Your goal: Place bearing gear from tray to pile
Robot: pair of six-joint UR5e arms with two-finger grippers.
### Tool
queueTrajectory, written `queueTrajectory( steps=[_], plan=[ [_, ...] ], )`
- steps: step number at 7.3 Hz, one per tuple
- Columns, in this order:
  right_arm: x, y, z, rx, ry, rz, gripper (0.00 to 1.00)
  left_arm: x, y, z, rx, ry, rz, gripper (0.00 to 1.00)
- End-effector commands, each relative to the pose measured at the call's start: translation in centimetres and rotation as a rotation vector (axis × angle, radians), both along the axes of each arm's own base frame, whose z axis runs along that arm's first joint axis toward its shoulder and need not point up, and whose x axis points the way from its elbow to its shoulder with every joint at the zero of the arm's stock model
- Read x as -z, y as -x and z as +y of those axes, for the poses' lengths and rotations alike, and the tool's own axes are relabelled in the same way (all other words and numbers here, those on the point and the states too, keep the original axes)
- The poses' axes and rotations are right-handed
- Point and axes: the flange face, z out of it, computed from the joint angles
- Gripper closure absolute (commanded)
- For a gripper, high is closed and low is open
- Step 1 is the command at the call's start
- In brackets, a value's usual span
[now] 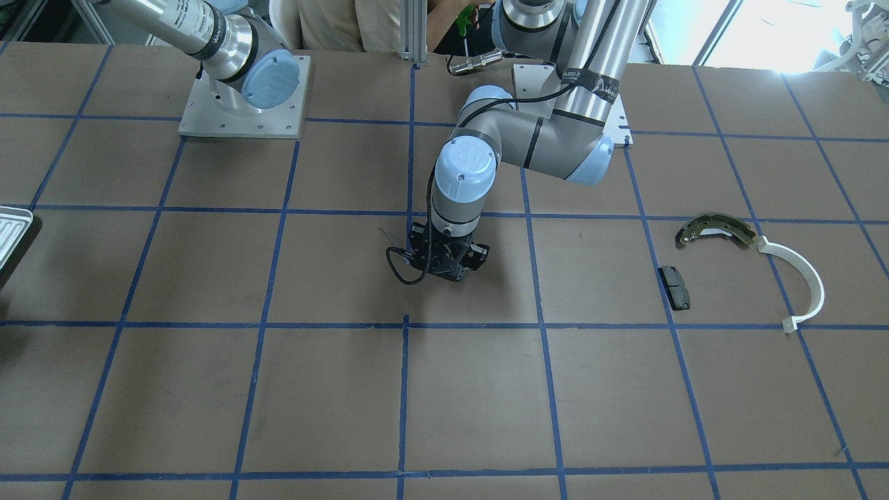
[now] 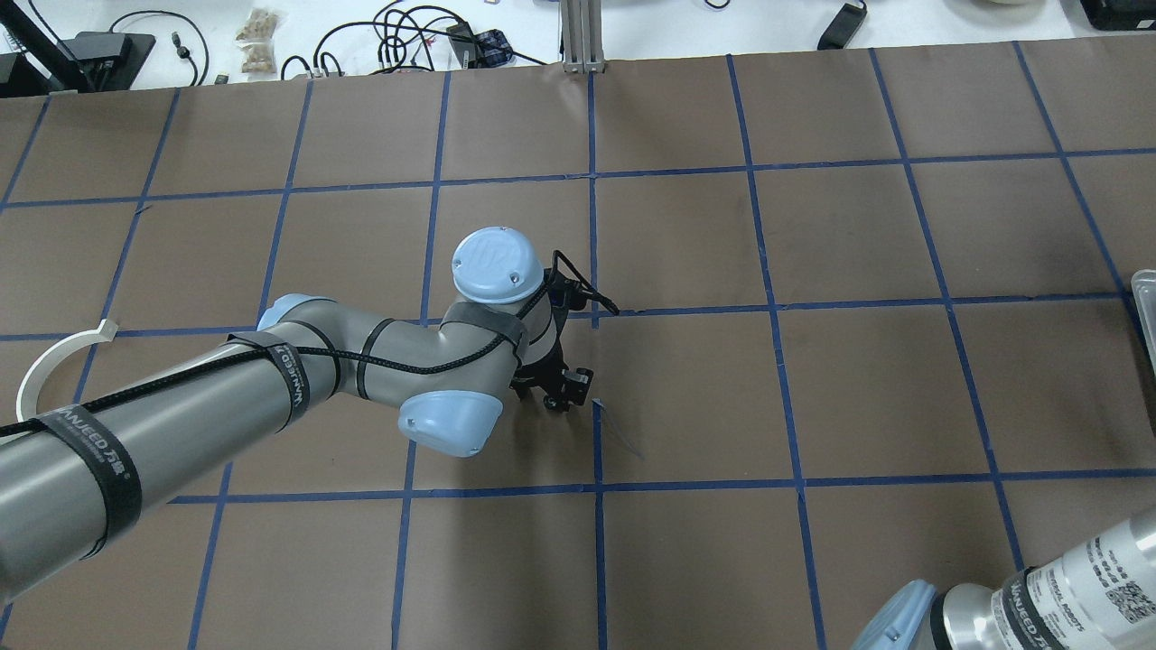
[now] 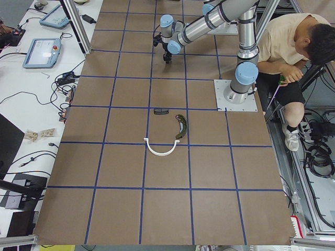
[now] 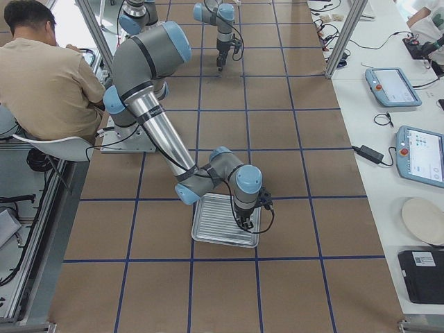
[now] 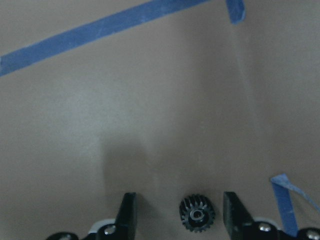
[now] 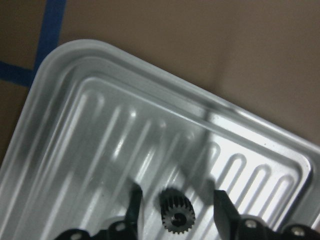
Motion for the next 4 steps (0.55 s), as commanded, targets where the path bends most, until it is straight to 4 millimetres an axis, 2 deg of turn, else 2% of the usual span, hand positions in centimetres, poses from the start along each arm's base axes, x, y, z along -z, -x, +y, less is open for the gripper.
queueTrajectory(
  steps=[1, 2, 3, 4],
  plan=[
    [0.1, -0.2, 0.1, 0.0, -0.009, -0.01, 0.88, 0.0, 0.1, 0.1, 0.001, -0.004, 0.001, 0.81],
    [-0.4, -0.2, 0.1, 0.002, -0.008, -0.007, 0.99, -0.1, 0.1, 0.0, 0.001, -0.003, -0.001, 1.0],
    [-1.4, -0.4, -0.2, -0.006, 0.004, 0.003, 1.0, -0.3, -0.1, -0.3, 0.016, -0.001, 0.001, 1.0],
    [-4.1, -2.3, -0.7, -0.014, 0.011, -0.011, 1.0, -1.3, -0.5, -0.6, 0.045, 0.013, 0.003, 1.0]
  ],
)
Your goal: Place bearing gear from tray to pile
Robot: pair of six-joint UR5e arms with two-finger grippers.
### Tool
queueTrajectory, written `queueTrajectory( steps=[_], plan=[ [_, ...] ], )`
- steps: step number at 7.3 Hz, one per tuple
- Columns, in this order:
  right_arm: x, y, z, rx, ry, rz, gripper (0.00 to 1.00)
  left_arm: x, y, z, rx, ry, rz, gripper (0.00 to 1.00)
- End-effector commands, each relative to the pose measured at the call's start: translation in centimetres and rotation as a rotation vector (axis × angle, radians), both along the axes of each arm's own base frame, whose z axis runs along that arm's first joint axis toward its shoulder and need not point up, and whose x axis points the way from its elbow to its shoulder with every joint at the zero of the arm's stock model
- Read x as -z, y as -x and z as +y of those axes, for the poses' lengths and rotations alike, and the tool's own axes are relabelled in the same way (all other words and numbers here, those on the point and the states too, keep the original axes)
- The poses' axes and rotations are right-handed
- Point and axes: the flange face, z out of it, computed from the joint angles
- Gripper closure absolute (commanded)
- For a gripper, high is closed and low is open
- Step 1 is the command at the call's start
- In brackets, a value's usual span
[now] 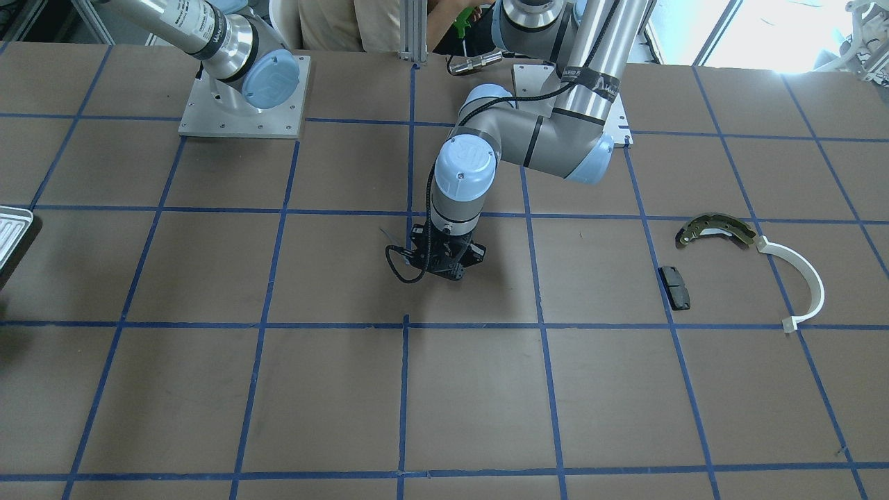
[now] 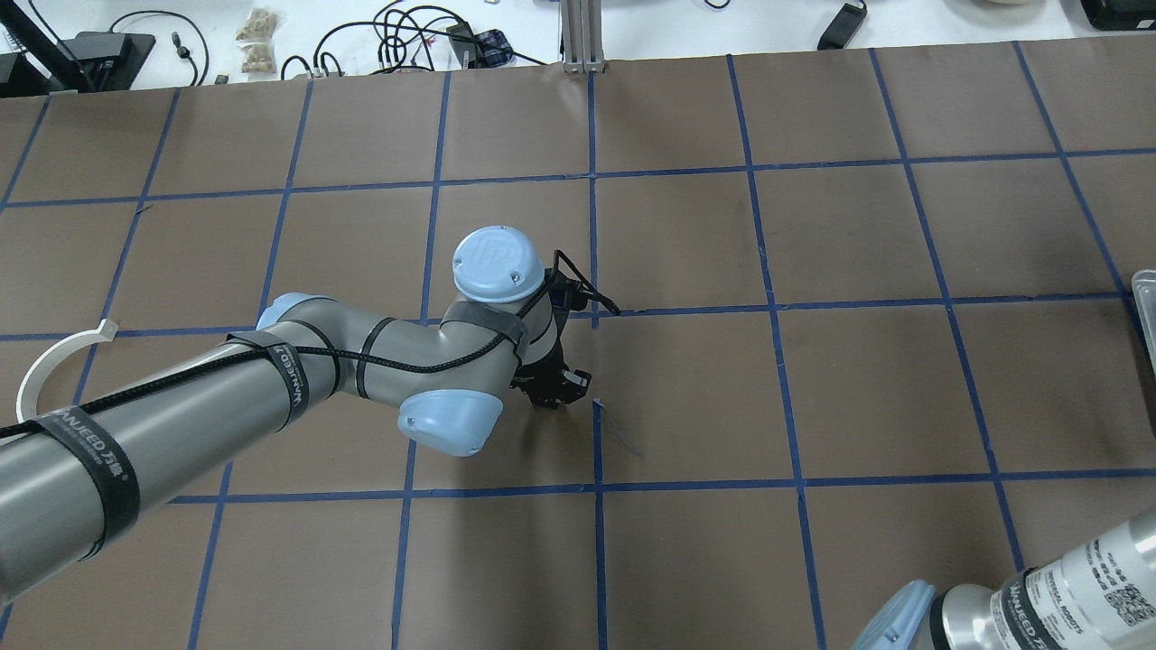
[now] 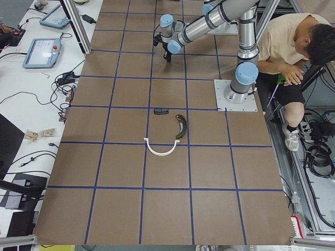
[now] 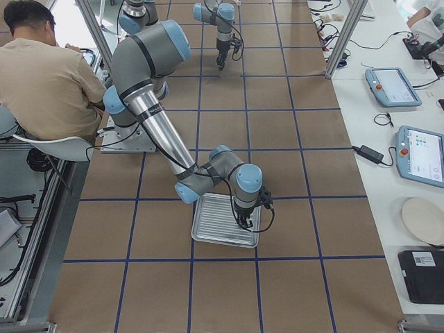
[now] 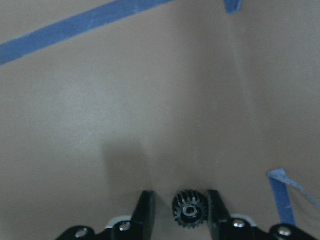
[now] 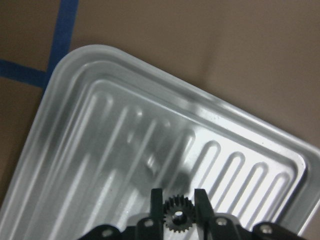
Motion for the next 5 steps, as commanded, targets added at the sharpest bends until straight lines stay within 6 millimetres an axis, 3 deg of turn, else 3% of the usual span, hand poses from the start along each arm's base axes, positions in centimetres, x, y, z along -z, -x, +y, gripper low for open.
queueTrajectory(
  steps=[1, 2, 3, 4, 5],
  plan=[
    [-5.1, -6.6, -2.4, -0.006, -0.007, -0.04, 1.0, -2.2, -1.6, -1.3, 0.042, 0.004, 0.0, 1.0],
    [-6.3, -14.2, -4.6, -0.023, -0.05, -0.077, 1.0, -4.3, -4.2, -3.8, 0.006, -0.019, -0.005, 1.0],
    [-7.0, -21.5, -6.4, -0.006, -0.051, -0.084, 1.0, -8.0, -7.8, -6.9, -0.026, -0.058, -0.018, 1.0],
    [-7.0, -28.7, -8.1, 0.002, -0.044, -0.082, 1.0, -11.0, -12.4, -9.4, -0.062, -0.102, -0.034, 1.0],
    [-6.9, -36.7, -8.8, 0.041, -0.043, -0.101, 1.0, -11.5, -19.7, -11.2, -0.127, -0.118, -0.051, 1.0]
  ],
)
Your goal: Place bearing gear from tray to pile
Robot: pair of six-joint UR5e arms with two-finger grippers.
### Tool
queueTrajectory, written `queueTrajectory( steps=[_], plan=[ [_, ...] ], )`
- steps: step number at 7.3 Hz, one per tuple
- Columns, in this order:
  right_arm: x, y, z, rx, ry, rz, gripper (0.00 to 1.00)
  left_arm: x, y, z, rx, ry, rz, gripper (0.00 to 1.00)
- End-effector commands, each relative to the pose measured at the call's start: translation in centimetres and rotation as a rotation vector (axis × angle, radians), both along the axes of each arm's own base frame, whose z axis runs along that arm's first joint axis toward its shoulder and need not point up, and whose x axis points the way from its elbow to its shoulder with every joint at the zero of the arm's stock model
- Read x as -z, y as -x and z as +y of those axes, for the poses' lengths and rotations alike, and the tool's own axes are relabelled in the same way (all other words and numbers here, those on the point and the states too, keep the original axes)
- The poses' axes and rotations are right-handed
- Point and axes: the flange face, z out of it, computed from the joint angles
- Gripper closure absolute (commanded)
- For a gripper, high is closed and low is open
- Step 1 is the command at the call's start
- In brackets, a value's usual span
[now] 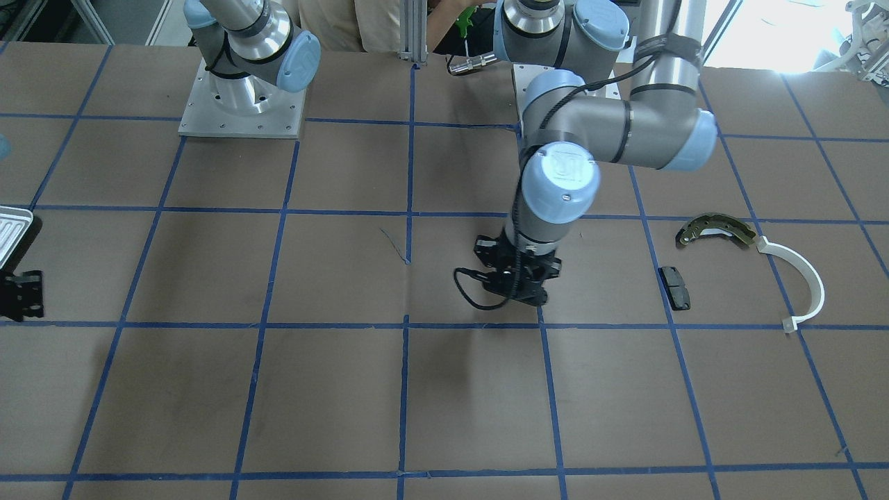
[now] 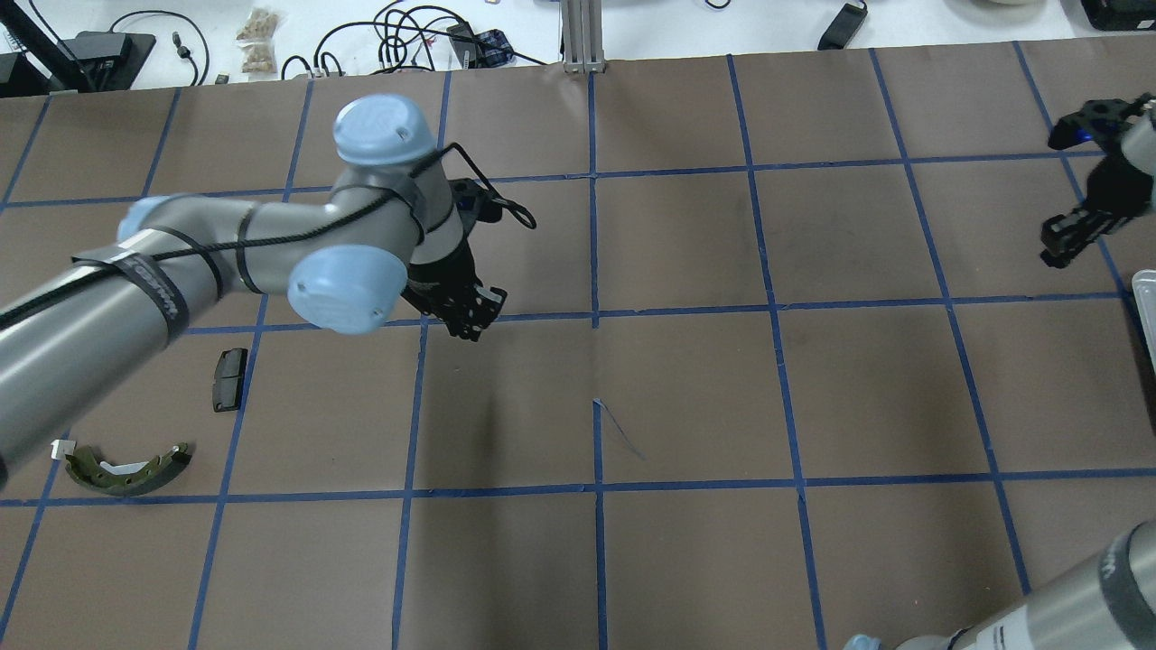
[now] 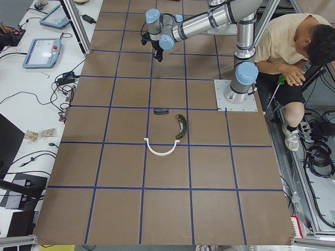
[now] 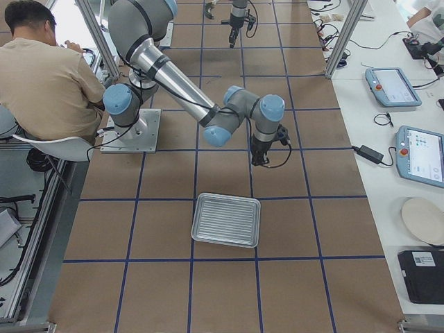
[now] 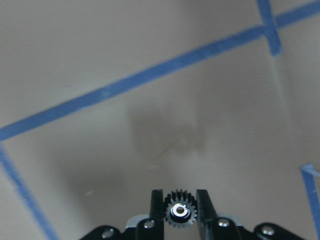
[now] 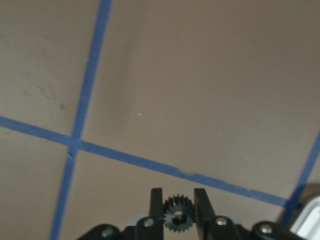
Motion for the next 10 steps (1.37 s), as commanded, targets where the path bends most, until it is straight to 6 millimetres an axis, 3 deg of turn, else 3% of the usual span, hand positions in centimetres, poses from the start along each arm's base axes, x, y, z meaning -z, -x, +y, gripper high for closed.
queueTrajectory(
  steps=[1, 3, 5, 6, 7, 8, 9, 10],
  plan=[
    [-0.3, -17.5, 0.1, 0.078, 0.0, -0.019, 1.0, -1.8, -15.7, -3.0, -0.147, -0.045, -0.026, 1.0],
    [1.4, -34.8, 4.8, 0.217, -0.044, -0.009, 1.0, 0.8, -27.7, -1.1, -0.224, -0.093, -0.017, 1.0],
    [1.7, -48.1, 10.6, 0.334, -0.016, -0.055, 1.0, 3.1, -36.1, 1.6, -0.26, -0.106, 0.025, 1.0],
    [4.0, -51.8, 11.2, 0.41, -0.024, -0.118, 1.0, 3.8, -37.6, 2.2, -0.247, -0.117, 0.038, 1.0],
    [5.7, -54.3, 11.8, 0.456, 0.001, -0.13, 0.99, 4.5, -38.3, 2.2, -0.247, -0.109, 0.039, 1.0],
    [6.0, -56.1, 13.0, 0.462, -0.002, -0.139, 0.93, 5.4, -39.0, 2.0, -0.249, -0.1, 0.034, 1.0],
    [6.3, -56.0, 12.8, 0.441, 0.004, -0.132, 0.74, 6.1, -39.5, 1.7, -0.241, -0.087, 0.027, 1.0],
    [6.4, -55.7, 12.7, 0.466, 0.019, -0.11, 0.01, 6.9, -40.9, 2.1, -0.245, -0.089, 0.036, 1.0]
  ],
)
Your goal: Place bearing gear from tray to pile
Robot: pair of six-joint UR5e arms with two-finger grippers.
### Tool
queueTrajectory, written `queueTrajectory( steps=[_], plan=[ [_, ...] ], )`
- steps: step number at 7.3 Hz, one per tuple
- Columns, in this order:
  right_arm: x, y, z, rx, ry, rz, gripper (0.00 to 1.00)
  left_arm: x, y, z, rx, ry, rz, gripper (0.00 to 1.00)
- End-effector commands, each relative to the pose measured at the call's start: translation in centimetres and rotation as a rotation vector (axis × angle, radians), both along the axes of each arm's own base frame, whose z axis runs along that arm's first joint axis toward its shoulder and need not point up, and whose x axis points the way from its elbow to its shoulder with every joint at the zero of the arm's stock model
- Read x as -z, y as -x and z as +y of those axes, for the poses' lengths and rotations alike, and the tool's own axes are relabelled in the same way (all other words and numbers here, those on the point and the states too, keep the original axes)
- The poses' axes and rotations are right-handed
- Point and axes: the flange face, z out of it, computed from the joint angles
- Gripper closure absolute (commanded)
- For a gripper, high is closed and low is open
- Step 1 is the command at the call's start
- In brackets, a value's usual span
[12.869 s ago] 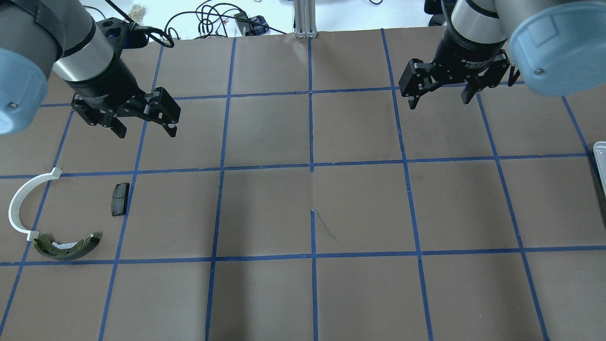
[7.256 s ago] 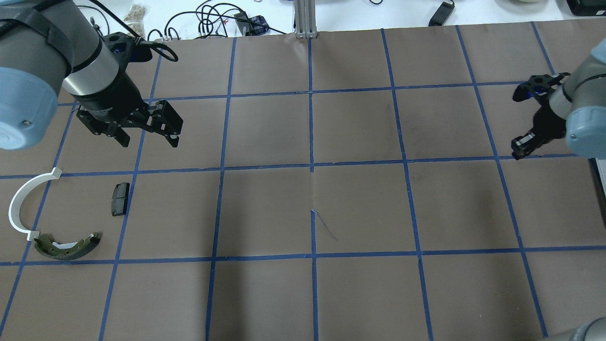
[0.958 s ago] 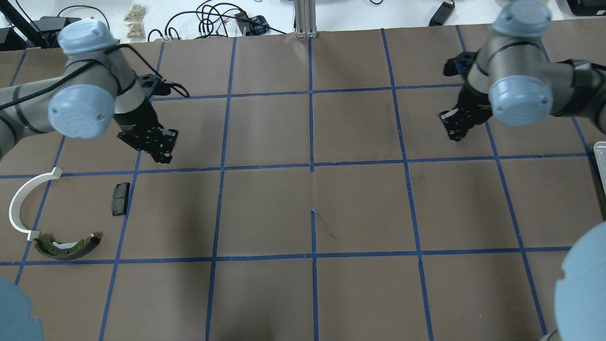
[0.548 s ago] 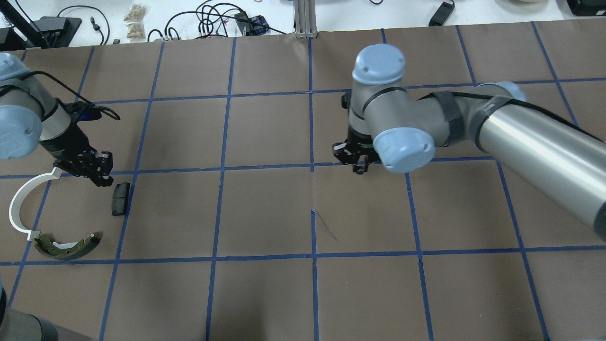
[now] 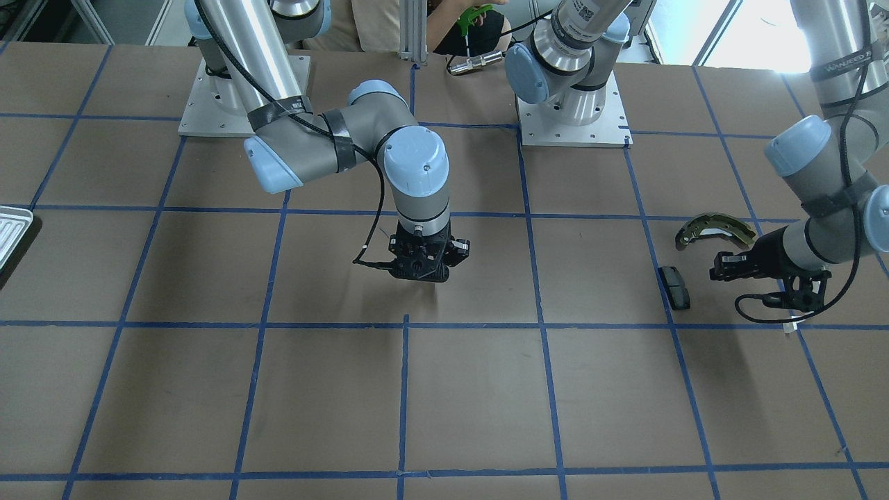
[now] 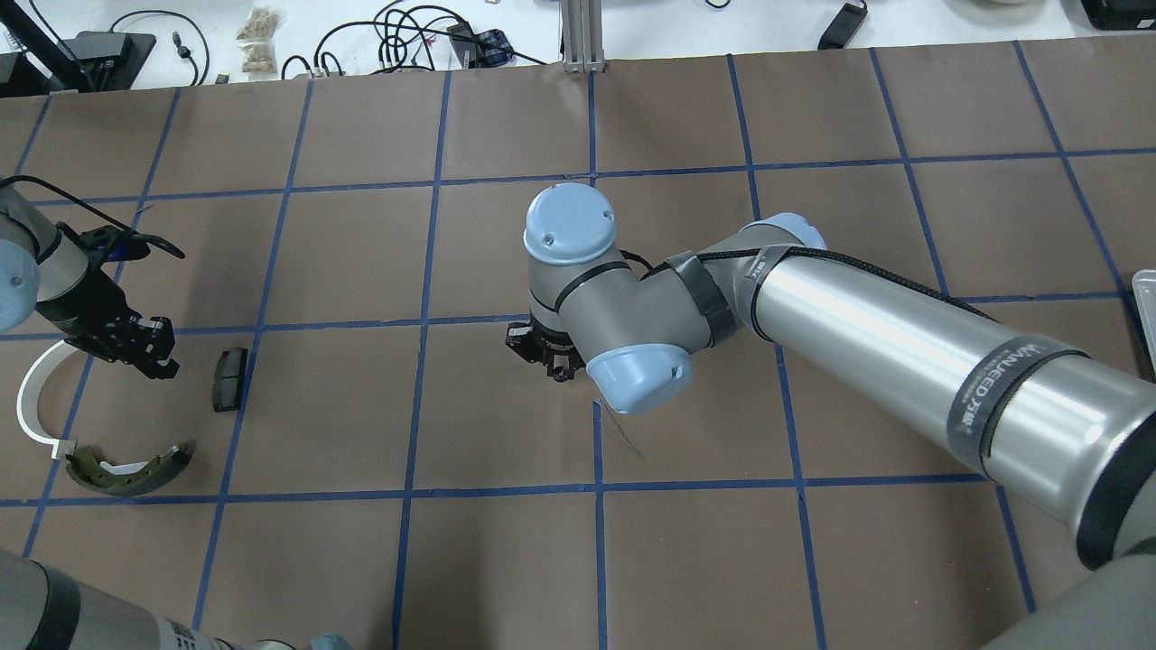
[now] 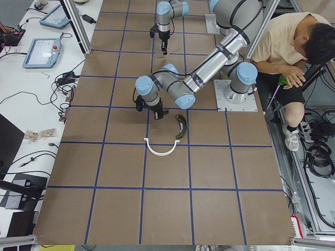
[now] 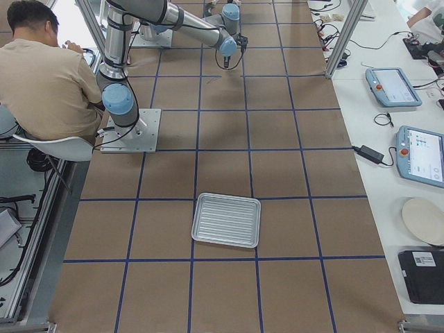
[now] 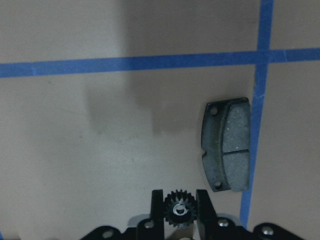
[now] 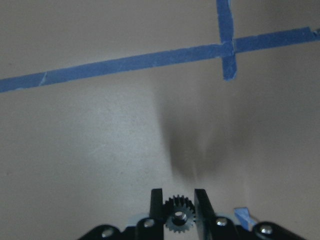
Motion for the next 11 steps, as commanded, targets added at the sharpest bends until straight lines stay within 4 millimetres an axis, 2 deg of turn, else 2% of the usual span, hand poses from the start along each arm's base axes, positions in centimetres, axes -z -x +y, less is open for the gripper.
queueTrajectory(
  steps=[1, 2, 3, 4, 5, 6, 7, 8, 9, 10, 11],
  plan=[
    [-0.6, 1.5, -1.3, 0.043, 0.031, 0.047, 0.0, 1.9, -2.5, 0.6, -0.004, -0.004, 0.015, 1.0],
    [-4.6, 4.9, -5.8, 0.063, 0.093, 0.041, 0.0, 2.1, -2.6, 0.6, -0.004, -0.008, 0.018, 1.0],
    [-9.8, 9.3, -9.4, -0.008, 0.063, 0.063, 0.0, 2.4, -2.5, 0.7, -0.008, -0.011, 0.021, 0.98],
    [-14.7, 13.9, -12.1, -0.063, 0.029, 0.076, 0.0, 2.5, -2.5, 0.6, -0.008, -0.013, 0.023, 0.89],
    [-17.9, 19.1, -14.5, -0.103, 0.009, 0.077, 0.0, 2.7, -2.5, 0.6, -0.01, -0.014, 0.027, 0.16],
    [-20.4, 23.5, -14.4, -0.131, -0.015, 0.093, 0.0, 2.4, -2.1, 0.4, -0.002, -0.013, 0.023, 0.0],
    [-25.1, 27.0, -12.6, -0.151, 0.027, 0.147, 0.0, 2.0, -1.3, -0.1, 0.005, -0.005, 0.029, 0.0],
    [-28.8, 29.0, -10.5, -0.156, 0.056, 0.143, 0.0, 0.8, 1.7, -1.6, 0.045, 0.011, 0.01, 0.0],
    [-31.5, 29.6, -7.9, -0.187, 0.061, 0.133, 0.0, -1.1, 7.7, -3.2, 0.072, 0.022, -0.023, 0.0],
    [-33.7, 28.8, -5.8, -0.191, 0.099, 0.121, 0.0, -2.7, 13.3, -3.7, 0.059, 0.022, -0.048, 0.0],
    [-32.6, 28.2, -5.2, -0.186, 0.091, 0.108, 0.0, -4.0, 18.1, -3.5, 0.055, 0.045, -0.039, 0.0]
  ],
)
